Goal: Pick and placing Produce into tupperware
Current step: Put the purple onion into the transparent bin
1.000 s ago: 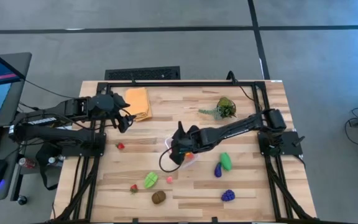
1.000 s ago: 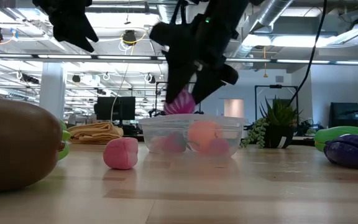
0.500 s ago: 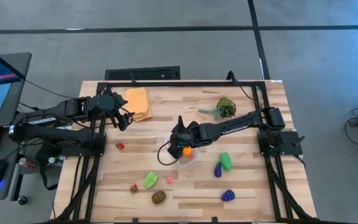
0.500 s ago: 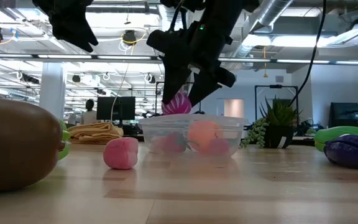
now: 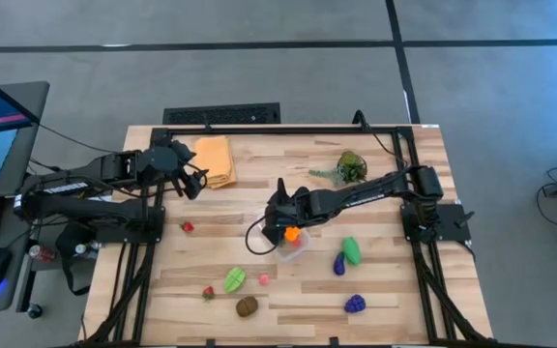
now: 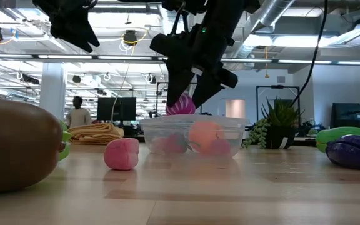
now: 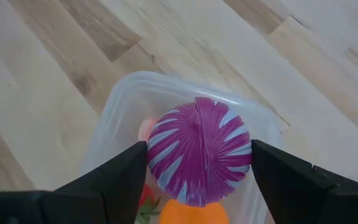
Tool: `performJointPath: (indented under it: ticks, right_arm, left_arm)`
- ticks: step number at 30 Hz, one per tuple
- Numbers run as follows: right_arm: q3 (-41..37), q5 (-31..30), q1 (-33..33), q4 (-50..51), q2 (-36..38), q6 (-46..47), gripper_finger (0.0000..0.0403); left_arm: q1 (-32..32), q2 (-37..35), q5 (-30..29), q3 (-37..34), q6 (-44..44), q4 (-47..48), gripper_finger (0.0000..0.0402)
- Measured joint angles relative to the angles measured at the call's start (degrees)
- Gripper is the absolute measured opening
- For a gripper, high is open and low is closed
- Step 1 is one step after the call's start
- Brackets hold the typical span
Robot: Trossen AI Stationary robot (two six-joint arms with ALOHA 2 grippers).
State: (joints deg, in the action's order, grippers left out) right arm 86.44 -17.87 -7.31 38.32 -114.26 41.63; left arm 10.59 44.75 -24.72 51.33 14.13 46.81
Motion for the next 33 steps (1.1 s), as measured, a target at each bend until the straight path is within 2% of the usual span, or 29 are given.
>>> performJointPath:
  ticks: [4,6,27,33]
  right_arm:
    - [-0.3,1.8,0.0,1.3,-1.8,0.8,0.0301]
    - [0.3,2.7,-0.1,-2.1,-3.1,1.3,0.0301]
    - [0.0,2.8,0.0,-1.0,-3.1,2.0,0.0302]
    - [0.0,2.8,0.0,-1.0,-3.1,2.0,0.0322]
  left_arm:
    - [0.0,0.0,-0.1,0.0,0.1,0.0,0.0297]
    - [0.0,0.0,-0.1,0.0,0.1,0.1,0.0297]
    - [0.0,0.0,-0.7,0.0,0.2,0.4,0.0297]
    - [0.0,0.0,0.0,0.0,0.5,0.5,0.0297]
